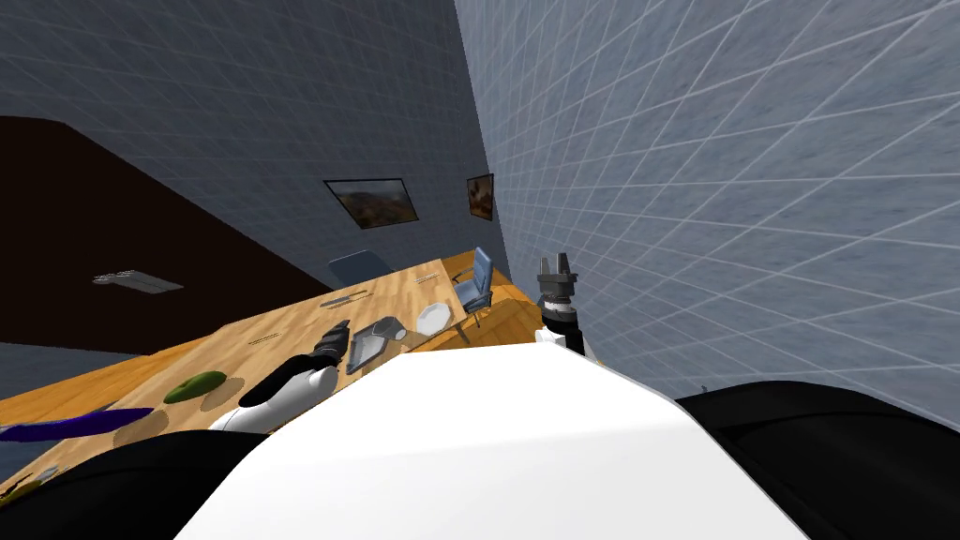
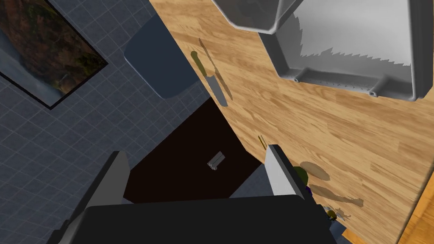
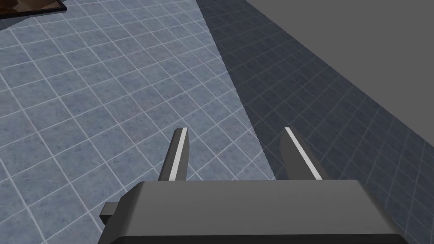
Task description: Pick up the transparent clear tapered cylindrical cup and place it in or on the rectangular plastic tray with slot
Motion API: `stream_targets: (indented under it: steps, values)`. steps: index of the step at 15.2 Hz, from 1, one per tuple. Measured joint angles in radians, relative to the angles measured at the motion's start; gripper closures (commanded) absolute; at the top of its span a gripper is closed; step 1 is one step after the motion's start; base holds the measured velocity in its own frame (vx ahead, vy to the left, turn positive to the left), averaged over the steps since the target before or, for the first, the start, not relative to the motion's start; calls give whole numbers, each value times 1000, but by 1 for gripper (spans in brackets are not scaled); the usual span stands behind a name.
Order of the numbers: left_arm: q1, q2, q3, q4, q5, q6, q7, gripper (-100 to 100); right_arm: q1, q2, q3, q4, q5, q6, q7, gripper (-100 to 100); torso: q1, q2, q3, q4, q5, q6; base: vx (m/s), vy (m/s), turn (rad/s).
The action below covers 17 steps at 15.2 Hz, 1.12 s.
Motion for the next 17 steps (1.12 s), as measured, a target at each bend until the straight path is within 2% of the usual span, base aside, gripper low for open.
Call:
stream_targets:
  steps: [2, 8, 10, 12, 17]
  values:
    - [4, 0, 10, -5, 7, 40, -2, -100, 0, 0, 0, 0, 0, 0, 0, 0, 0, 0, 0, 0, 0, -1, -12, 13, -105]
    - [12, 4, 67, 29, 50, 140, -22, -100, 0, 0, 0, 0, 0, 0, 0, 0, 0, 0, 0, 0, 0, 0, -18, 18, -199]
    - [8, 4, 75, 31, 51, 178, -24, -100, 0, 0, 0, 0, 0, 0, 0, 0, 0, -1, 0, 0, 0, -1, -12, 13, -112]
    - [10, 4, 99, 40, 67, 216, -30, -100, 0, 0, 0, 0, 0, 0, 0, 0, 0, -1, 0, 0, 0, 0, -17, 16, -232]
    - [12, 4, 136, 54, 90, 309, -41, -100, 0, 0, 0, 0, 0, 0, 0, 0, 0, -1, 0, 0, 0, -1, -16, 18, -198]
